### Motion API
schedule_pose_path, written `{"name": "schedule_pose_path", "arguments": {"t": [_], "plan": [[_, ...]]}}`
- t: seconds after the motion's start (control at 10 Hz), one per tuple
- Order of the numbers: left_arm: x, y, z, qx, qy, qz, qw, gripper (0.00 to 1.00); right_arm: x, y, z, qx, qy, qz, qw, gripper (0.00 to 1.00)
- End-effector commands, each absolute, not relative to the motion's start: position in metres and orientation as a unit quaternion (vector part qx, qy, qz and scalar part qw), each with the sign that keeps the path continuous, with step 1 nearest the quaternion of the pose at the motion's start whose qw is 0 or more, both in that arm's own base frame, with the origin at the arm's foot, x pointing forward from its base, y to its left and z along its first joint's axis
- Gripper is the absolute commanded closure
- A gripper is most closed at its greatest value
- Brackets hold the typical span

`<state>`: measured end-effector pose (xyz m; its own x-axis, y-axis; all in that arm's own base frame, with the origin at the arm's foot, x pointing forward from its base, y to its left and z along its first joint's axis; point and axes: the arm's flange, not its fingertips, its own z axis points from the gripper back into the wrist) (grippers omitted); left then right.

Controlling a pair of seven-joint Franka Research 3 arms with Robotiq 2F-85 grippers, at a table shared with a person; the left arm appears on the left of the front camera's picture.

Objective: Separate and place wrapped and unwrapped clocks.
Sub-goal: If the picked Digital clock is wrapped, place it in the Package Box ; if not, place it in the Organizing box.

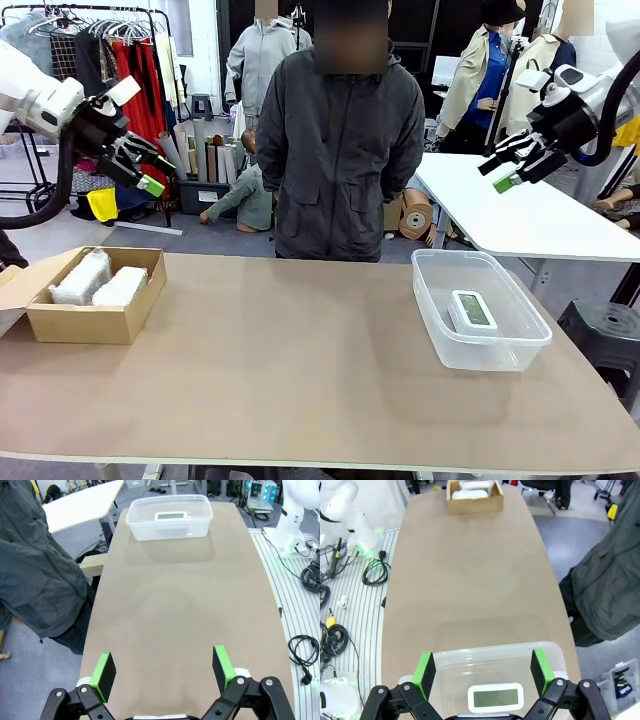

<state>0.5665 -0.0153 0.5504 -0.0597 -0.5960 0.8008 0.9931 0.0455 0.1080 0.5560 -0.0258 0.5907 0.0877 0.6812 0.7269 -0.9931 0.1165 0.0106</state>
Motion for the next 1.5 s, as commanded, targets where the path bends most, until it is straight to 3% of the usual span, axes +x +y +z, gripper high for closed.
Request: {"name": "schedule_pose_path", "arguments": {"t": [0.0, 1.4], "plan": [[0.5657, -0.0142, 0.5517, -0.274, -0.357, -0.636, 0.627, 0.00, 0.5542, -0.0252, 0.5925, 0.258, -0.290, 0.621, 0.682, 0.00], [0.5657, -0.0142, 0.5517, -0.274, -0.357, -0.636, 0.627, 0.00, 0.5542, -0.0252, 0.5925, 0.258, -0.290, 0.621, 0.682, 0.00]]}}
